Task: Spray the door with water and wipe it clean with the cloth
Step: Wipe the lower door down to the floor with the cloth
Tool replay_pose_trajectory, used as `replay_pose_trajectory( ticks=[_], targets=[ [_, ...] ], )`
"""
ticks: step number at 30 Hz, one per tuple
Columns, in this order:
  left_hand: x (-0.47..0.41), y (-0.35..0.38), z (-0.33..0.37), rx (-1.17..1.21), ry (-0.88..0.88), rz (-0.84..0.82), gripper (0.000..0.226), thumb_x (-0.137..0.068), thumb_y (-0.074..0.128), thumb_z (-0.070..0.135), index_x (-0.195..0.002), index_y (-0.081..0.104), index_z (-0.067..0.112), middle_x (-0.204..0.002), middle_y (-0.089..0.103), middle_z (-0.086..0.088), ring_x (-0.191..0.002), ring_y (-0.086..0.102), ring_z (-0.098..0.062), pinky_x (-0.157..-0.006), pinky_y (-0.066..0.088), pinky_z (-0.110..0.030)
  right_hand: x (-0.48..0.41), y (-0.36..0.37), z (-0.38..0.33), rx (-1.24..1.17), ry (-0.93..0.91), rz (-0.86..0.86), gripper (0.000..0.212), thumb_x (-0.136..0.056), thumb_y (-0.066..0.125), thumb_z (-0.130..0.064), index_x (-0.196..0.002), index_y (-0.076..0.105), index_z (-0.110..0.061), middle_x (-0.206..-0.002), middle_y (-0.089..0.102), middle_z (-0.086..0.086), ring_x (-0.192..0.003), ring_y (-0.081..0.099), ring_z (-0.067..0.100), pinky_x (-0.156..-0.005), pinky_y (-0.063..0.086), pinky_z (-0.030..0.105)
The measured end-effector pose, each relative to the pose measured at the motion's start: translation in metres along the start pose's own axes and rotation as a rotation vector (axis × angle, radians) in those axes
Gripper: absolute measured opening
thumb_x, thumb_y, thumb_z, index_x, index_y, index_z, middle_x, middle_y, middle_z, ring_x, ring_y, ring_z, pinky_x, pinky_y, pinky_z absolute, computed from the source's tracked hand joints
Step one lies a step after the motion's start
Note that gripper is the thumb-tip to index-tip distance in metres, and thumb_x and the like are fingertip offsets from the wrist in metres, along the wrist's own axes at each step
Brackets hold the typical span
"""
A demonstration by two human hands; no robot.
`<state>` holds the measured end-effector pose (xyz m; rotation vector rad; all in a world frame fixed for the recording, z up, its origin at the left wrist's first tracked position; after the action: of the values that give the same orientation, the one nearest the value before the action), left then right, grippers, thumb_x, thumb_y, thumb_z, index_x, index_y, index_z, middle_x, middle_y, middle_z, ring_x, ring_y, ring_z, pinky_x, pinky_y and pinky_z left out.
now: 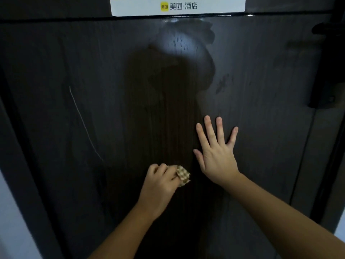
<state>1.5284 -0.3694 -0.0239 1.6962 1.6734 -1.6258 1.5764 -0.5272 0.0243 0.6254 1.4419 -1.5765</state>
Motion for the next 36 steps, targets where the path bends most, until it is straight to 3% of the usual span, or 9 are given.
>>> replay_pose_trajectory(
  ticks=[5,9,12,14,17,22,27,32,36],
  targets=[
    [-0.054,-0.047,-0.066,-0.008,-0.514,0.282,0.026,-0.085,0.054,0.010,-0.102,0.072,0.018,-0.087,0.055,-0.006,-0.082,0.049,-0.021,-0.078,0.034,-0.036,0.000,-0.001,0.000,-0.016,0.013,-0.018,0.069,-0.092,0.036,-0.044,-0.151,0.011,-0.018,-0.160,0.002,0.007,-0.147,-0.003,0.034,-0.109,0.000,0.069],
    [-0.051,-0.037,-0.038,-0.068,-0.262,0.149,0.021,-0.084,0.054,0.007,-0.089,0.073,0.015,-0.082,0.055,-0.006,-0.074,0.052,-0.025,-0.070,0.042,-0.040,0.003,-0.013,0.004,-0.102,0.032,-0.096,0.068,-0.091,0.039,-0.041,-0.152,0.013,-0.024,-0.161,0.003,0.001,-0.148,-0.003,0.026,-0.111,0.005,0.067],
    [-0.056,-0.038,-0.041,-0.058,-0.232,0.126,0.029,-0.088,0.046,0.008,-0.087,0.074,0.015,-0.079,0.054,-0.005,-0.071,0.049,-0.023,-0.066,0.038,-0.035,0.004,-0.036,0.008,-0.202,-0.031,-0.145,0.066,-0.091,0.036,-0.041,-0.152,0.015,-0.028,-0.161,0.000,-0.008,-0.148,-0.007,0.017,-0.116,0.004,0.058],
    [-0.058,-0.042,-0.042,-0.002,-0.253,0.108,0.025,-0.081,0.057,0.000,-0.092,0.073,0.014,-0.080,0.054,-0.005,-0.071,0.049,-0.023,-0.062,0.037,-0.032,0.005,-0.052,0.026,-0.260,0.065,-0.097,0.067,-0.089,0.041,-0.035,-0.152,0.020,-0.027,-0.161,0.004,-0.007,-0.148,-0.003,0.016,-0.117,0.006,0.051],
    [-0.067,-0.055,-0.048,0.139,-0.395,0.086,0.038,-0.076,0.068,-0.003,-0.110,0.063,0.014,-0.095,0.054,-0.004,-0.082,0.054,-0.021,-0.062,0.047,-0.031,0.006,-0.056,0.063,-0.281,0.339,-0.036,0.068,-0.089,0.052,-0.020,-0.151,0.023,-0.021,-0.160,0.003,-0.001,-0.147,-0.004,0.020,-0.116,0.011,0.057],
    [-0.119,-0.076,-0.056,0.233,-0.558,0.309,0.049,-0.078,0.066,-0.003,-0.124,0.055,0.012,-0.128,0.039,-0.011,-0.108,0.053,-0.025,-0.089,0.050,-0.034,0.010,-0.052,0.073,-0.235,0.299,-0.053,0.068,-0.086,0.058,-0.015,-0.149,0.031,-0.018,-0.159,0.015,0.004,-0.146,0.006,0.024,-0.112,0.023,0.057],
    [-0.169,-0.066,-0.035,0.105,-0.257,0.309,0.030,-0.087,0.047,0.012,-0.105,0.070,0.006,-0.089,0.056,-0.011,-0.083,0.053,-0.029,-0.059,0.048,-0.038,0.012,-0.062,0.079,-0.178,0.234,-0.075,0.068,-0.085,0.061,-0.019,-0.147,0.034,-0.019,-0.157,0.020,0.005,-0.144,0.014,0.025,-0.109,0.031,0.053],
    [-0.208,-0.071,-0.033,0.062,-0.387,0.450,0.019,-0.087,0.053,0.006,-0.098,0.068,0.002,-0.084,0.053,-0.013,-0.078,0.049,-0.027,-0.057,0.041,-0.033,0.008,-0.072,0.108,-0.224,0.290,-0.032,0.067,-0.087,0.057,-0.017,-0.149,0.030,-0.021,-0.156,0.021,-0.004,-0.146,0.012,0.018,-0.117,0.019,0.049],
    [-0.167,-0.022,0.024,-0.022,-0.149,0.302,0.015,-0.085,0.062,0.006,-0.098,0.068,0.004,-0.083,0.056,-0.011,-0.074,0.050,-0.026,-0.058,0.045,-0.035,0.010,-0.065,0.116,-0.237,0.288,-0.062,0.075,-0.085,0.062,-0.011,-0.150,0.024,-0.014,-0.157,0.014,-0.001,-0.145,0.008,0.025,-0.116,0.021,0.049]
  ],
)
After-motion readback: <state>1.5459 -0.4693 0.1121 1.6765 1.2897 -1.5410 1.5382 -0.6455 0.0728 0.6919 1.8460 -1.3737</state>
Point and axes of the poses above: each hand's wrist, its own x-axis away from the middle knuckle, its own y-axis out of the palm, z = x × y, the point moved 5 cm from there along -x, towards the middle knuckle
